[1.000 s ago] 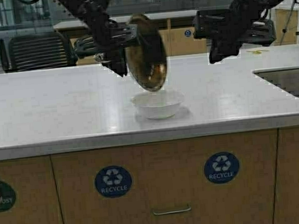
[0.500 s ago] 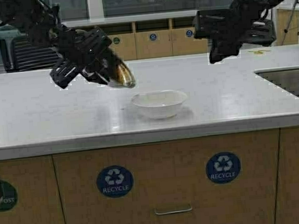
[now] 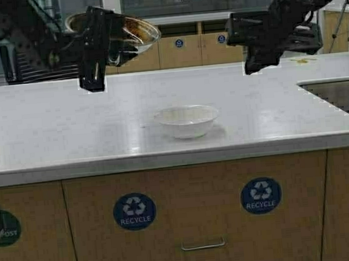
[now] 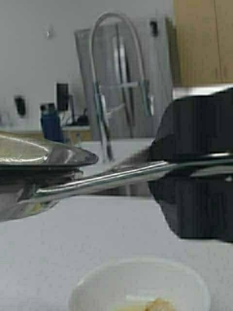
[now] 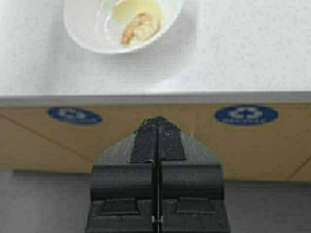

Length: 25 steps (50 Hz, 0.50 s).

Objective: Add oil to the pan and cook the shrimp and serve it

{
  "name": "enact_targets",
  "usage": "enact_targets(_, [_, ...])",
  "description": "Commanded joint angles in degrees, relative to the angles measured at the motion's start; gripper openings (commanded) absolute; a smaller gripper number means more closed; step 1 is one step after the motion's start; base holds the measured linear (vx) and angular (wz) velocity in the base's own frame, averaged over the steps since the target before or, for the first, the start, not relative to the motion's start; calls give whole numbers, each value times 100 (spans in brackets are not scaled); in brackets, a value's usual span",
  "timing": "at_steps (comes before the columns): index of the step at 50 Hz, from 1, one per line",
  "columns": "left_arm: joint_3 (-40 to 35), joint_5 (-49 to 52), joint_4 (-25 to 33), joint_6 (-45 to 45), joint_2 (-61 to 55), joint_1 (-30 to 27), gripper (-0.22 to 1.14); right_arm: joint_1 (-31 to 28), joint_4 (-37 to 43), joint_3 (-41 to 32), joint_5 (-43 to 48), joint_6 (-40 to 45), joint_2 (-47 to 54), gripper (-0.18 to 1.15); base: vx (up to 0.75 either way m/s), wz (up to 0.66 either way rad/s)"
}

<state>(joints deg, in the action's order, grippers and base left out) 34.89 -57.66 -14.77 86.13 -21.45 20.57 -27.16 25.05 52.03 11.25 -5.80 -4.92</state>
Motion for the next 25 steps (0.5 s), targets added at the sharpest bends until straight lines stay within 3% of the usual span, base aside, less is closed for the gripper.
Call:
enact_targets(1, [0, -1143, -97, 554, -237, -229, 4, -9, 9, -53, 53, 0, -105, 7, 0, 0])
enact_targets(25, [211, -2074, -211, 773, -1274, -492, 4, -9, 9, -53, 44, 9, -88, 7, 0, 0])
